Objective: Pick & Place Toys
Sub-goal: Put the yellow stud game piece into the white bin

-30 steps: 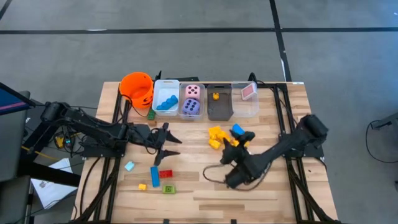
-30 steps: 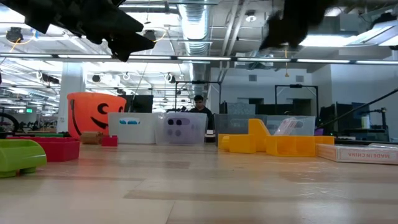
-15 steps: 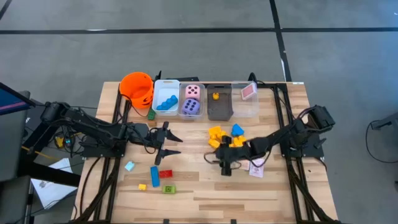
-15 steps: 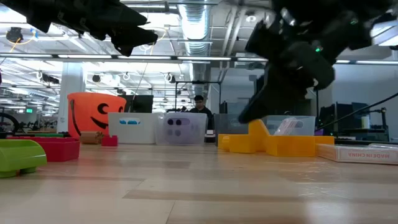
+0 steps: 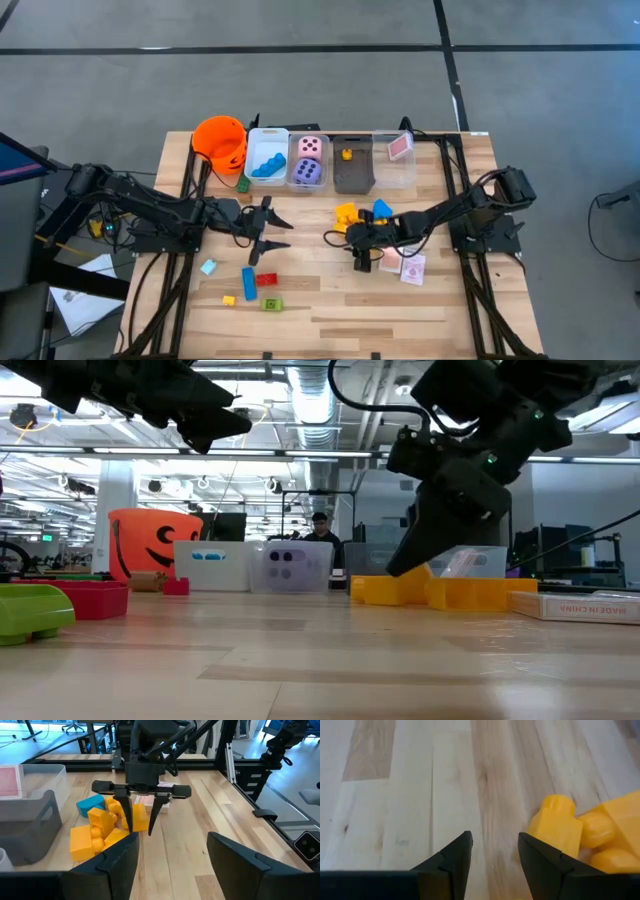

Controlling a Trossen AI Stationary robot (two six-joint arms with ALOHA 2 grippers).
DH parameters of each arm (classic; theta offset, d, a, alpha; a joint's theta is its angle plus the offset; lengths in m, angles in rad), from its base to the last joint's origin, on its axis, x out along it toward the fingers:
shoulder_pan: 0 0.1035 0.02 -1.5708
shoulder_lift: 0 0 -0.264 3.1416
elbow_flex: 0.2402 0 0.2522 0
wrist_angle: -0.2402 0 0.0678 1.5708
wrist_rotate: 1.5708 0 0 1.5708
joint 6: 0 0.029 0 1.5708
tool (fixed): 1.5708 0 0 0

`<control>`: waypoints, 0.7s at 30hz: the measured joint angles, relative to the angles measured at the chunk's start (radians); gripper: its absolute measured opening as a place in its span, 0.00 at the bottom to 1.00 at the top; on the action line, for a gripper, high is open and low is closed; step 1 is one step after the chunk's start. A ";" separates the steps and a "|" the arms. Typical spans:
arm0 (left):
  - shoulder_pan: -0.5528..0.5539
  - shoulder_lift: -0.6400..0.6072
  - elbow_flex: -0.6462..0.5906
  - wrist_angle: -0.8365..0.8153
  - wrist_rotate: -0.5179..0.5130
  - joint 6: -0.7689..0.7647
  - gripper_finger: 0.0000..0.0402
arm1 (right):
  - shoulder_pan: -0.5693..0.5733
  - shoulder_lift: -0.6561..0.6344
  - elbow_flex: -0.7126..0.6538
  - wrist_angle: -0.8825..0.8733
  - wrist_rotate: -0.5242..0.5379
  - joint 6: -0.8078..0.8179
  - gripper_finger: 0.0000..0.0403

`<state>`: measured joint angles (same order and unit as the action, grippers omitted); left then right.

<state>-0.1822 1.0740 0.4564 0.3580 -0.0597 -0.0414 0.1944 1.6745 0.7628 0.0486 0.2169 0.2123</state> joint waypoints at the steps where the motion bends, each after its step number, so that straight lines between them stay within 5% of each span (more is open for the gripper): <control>1: 0.000 0.000 0.000 0.000 0.000 0.000 0.56 | 0.000 0.000 0.000 0.001 0.000 0.000 0.39; 15: 0.000 0.000 0.000 0.001 0.004 0.000 0.56 | -0.014 0.000 0.000 0.004 0.180 0.067 0.40; 21: 0.000 0.000 0.000 0.001 0.003 0.000 0.56 | -0.060 0.000 0.000 0.000 0.171 0.184 0.44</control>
<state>-0.1822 1.0740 0.4564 0.3588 -0.0563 -0.0414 0.1348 1.6745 0.7628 0.0487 0.3883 0.3967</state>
